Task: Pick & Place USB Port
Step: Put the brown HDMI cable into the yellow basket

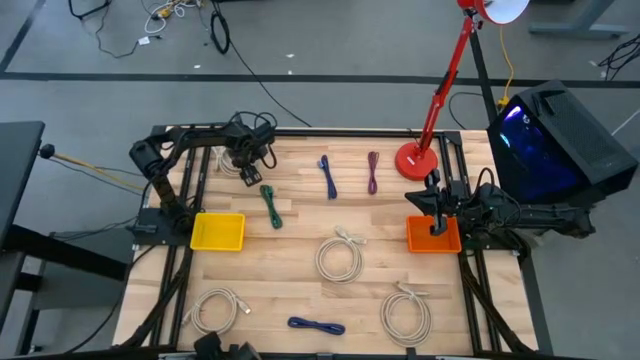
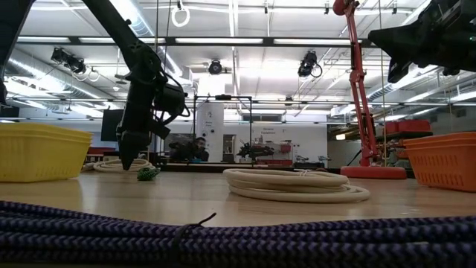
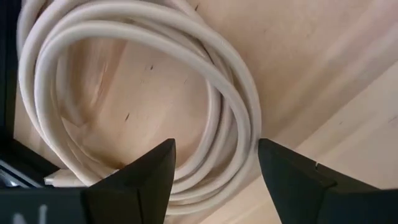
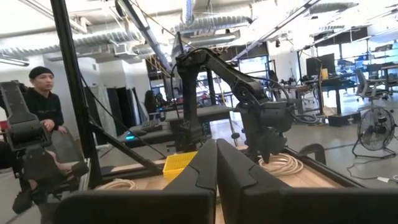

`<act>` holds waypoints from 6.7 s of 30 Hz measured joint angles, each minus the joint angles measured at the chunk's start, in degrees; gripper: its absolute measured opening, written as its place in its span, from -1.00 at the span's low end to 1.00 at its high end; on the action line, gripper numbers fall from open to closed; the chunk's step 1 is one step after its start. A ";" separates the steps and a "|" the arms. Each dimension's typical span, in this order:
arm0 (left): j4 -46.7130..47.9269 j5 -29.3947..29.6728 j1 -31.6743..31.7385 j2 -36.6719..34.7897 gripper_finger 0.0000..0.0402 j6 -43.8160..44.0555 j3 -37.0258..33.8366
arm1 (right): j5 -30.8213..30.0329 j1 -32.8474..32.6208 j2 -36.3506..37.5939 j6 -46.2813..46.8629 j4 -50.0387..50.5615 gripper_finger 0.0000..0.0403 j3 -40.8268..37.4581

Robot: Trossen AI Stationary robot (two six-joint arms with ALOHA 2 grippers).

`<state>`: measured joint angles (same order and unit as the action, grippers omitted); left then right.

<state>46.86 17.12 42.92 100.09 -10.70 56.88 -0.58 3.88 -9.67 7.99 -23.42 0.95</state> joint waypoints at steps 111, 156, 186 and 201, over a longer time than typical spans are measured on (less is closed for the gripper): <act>32.88 -14.94 -61.00 -16.63 -0.86 59.27 0.22 | -8.87 0.02 0.00 -4.79 4.07 -0.97 0.00; 32.55 -13.27 -60.77 -14.47 -0.26 59.56 -1.90 | -8.88 0.04 0.02 -4.00 7.65 -0.97 0.00; -1.13 -12.44 -56.78 -10.84 -0.26 40.17 5.27 | -1.35 0.00 0.00 -0.42 9.38 -0.97 0.00; -0.93 -1.35 -63.90 1.33 -0.26 13.54 21.17 | -3.04 0.04 0.00 -0.39 5.09 -0.97 0.00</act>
<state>45.93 15.77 -20.98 101.43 2.83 78.05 -3.62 3.92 -9.67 7.60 -18.33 0.95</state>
